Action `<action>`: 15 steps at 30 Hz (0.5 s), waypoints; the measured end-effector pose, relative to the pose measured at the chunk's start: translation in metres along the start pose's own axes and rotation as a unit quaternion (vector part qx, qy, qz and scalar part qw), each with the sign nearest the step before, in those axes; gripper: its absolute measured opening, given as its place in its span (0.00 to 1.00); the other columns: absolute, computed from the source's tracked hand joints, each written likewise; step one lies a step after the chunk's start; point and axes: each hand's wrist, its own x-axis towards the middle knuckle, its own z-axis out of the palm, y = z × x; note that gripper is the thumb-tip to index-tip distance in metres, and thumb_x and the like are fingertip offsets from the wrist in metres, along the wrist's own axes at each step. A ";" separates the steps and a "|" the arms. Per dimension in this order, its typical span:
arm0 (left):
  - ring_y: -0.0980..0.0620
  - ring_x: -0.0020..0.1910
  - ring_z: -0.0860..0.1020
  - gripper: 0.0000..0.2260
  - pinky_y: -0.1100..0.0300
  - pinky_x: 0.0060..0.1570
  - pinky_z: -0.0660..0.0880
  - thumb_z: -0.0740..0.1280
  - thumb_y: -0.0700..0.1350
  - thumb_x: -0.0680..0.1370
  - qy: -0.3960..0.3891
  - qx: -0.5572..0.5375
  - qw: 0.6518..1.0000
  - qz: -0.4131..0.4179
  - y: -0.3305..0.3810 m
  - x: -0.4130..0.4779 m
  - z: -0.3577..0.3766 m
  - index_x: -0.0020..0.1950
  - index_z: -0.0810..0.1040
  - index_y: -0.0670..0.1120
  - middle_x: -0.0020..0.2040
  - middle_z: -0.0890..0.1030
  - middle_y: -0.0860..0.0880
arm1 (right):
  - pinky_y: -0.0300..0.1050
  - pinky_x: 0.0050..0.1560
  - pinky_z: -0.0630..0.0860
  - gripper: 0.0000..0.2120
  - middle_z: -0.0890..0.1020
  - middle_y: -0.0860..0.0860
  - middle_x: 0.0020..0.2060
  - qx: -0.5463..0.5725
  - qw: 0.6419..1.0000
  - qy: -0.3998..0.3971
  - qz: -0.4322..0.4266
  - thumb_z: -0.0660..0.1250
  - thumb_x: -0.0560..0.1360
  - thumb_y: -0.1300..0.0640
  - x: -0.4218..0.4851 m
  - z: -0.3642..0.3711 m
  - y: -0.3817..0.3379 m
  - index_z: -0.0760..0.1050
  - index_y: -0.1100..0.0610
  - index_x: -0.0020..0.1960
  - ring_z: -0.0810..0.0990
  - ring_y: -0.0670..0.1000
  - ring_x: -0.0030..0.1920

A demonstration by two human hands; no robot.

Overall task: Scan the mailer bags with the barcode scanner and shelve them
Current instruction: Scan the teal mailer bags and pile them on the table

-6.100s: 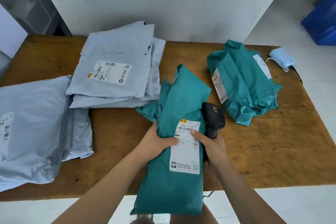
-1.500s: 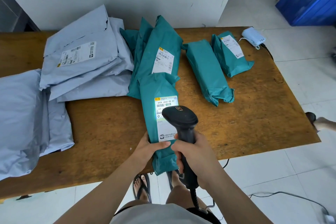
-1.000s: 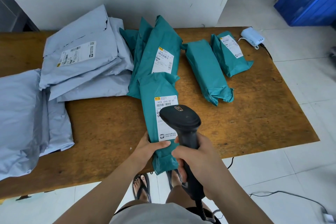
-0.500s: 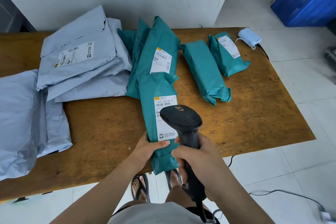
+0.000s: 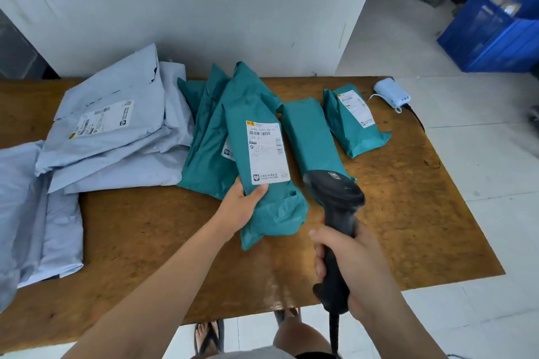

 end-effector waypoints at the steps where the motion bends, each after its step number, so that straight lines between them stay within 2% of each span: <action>1: 0.57 0.54 0.77 0.15 0.69 0.51 0.74 0.64 0.46 0.79 0.022 0.046 0.999 0.013 0.003 0.008 0.005 0.66 0.70 0.48 0.56 0.77 0.57 | 0.44 0.29 0.65 0.07 0.70 0.56 0.23 0.001 1.000 -0.008 -0.001 0.66 0.72 0.68 0.006 -0.008 -0.005 0.71 0.60 0.39 0.66 0.53 0.22; 2: 0.54 0.58 0.76 0.17 0.63 0.56 0.73 0.64 0.46 0.79 0.035 0.099 0.994 0.020 0.003 0.017 0.010 0.68 0.70 0.48 0.59 0.77 0.55 | 0.44 0.28 0.65 0.06 0.70 0.56 0.23 0.001 1.000 -0.016 -0.001 0.66 0.72 0.68 0.013 -0.015 -0.009 0.71 0.60 0.40 0.66 0.53 0.22; 4: 0.48 0.63 0.74 0.17 0.58 0.60 0.70 0.63 0.47 0.79 0.048 0.223 0.974 0.013 -0.001 0.034 0.018 0.68 0.70 0.47 0.63 0.77 0.51 | 0.43 0.27 0.66 0.05 0.70 0.55 0.24 -0.005 1.000 -0.029 0.006 0.66 0.73 0.67 0.025 -0.031 -0.017 0.71 0.60 0.43 0.67 0.53 0.22; 7: 0.43 0.62 0.75 0.20 0.52 0.59 0.72 0.63 0.48 0.79 0.084 0.347 0.934 -0.013 0.001 0.058 0.029 0.70 0.67 0.45 0.64 0.77 0.45 | 0.44 0.26 0.67 0.05 0.70 0.56 0.23 -0.015 0.999 -0.044 0.005 0.66 0.73 0.67 0.043 -0.056 -0.028 0.71 0.62 0.45 0.67 0.53 0.22; 8: 0.42 0.62 0.74 0.23 0.50 0.58 0.73 0.62 0.48 0.79 0.104 0.393 0.914 -0.015 0.007 0.063 0.034 0.72 0.63 0.44 0.64 0.76 0.43 | 0.44 0.26 0.67 0.04 0.70 0.55 0.23 -0.015 0.999 -0.045 0.005 0.66 0.73 0.67 0.048 -0.064 -0.031 0.71 0.62 0.45 0.67 0.53 0.22; 9: 0.41 0.61 0.73 0.26 0.49 0.56 0.72 0.62 0.47 0.79 0.132 0.460 0.878 -0.011 0.015 0.065 0.041 0.74 0.58 0.42 0.64 0.73 0.41 | 0.44 0.27 0.68 0.04 0.71 0.55 0.23 -0.012 0.999 -0.045 0.007 0.66 0.73 0.67 0.053 -0.071 -0.034 0.71 0.62 0.44 0.68 0.52 0.22; 10: 0.40 0.60 0.72 0.29 0.49 0.55 0.72 0.63 0.45 0.78 0.164 0.524 0.836 0.012 0.023 0.066 0.048 0.76 0.54 0.41 0.64 0.71 0.39 | 0.44 0.27 0.68 0.04 0.71 0.55 0.23 -0.011 0.999 -0.044 0.009 0.67 0.73 0.67 0.058 -0.078 -0.036 0.72 0.61 0.43 0.68 0.52 0.22; 11: 0.39 0.58 0.72 0.30 0.49 0.54 0.72 0.64 0.43 0.77 0.194 0.567 0.798 0.057 0.031 0.064 0.057 0.75 0.55 0.39 0.62 0.70 0.38 | 0.44 0.28 0.68 0.04 0.71 0.55 0.23 -0.012 0.999 -0.043 0.009 0.67 0.73 0.66 0.063 -0.084 -0.038 0.72 0.61 0.42 0.68 0.52 0.22; 12: 0.38 0.54 0.74 0.29 0.48 0.52 0.73 0.65 0.41 0.75 0.208 0.576 0.782 0.114 0.038 0.062 0.066 0.74 0.59 0.38 0.59 0.72 0.37 | 0.44 0.29 0.69 0.05 0.72 0.55 0.24 -0.011 0.999 -0.044 0.007 0.67 0.72 0.66 0.067 -0.090 -0.039 0.72 0.60 0.42 0.68 0.52 0.23; 14: 0.38 0.49 0.76 0.23 0.47 0.47 0.74 0.67 0.40 0.74 0.201 0.541 0.788 0.215 0.046 0.060 0.091 0.68 0.68 0.37 0.53 0.75 0.38 | 0.44 0.29 0.69 0.05 0.72 0.55 0.24 -0.007 0.999 -0.048 0.005 0.67 0.72 0.66 0.074 -0.099 -0.043 0.72 0.60 0.41 0.69 0.52 0.23; 15: 0.38 0.51 0.76 0.21 0.48 0.48 0.74 0.65 0.43 0.75 0.167 0.537 0.795 0.228 0.049 0.059 0.106 0.67 0.69 0.38 0.54 0.75 0.39 | 0.44 0.29 0.69 0.05 0.72 0.55 0.24 -0.005 0.999 -0.048 0.004 0.67 0.72 0.66 0.076 -0.104 -0.044 0.72 0.60 0.41 0.68 0.52 0.23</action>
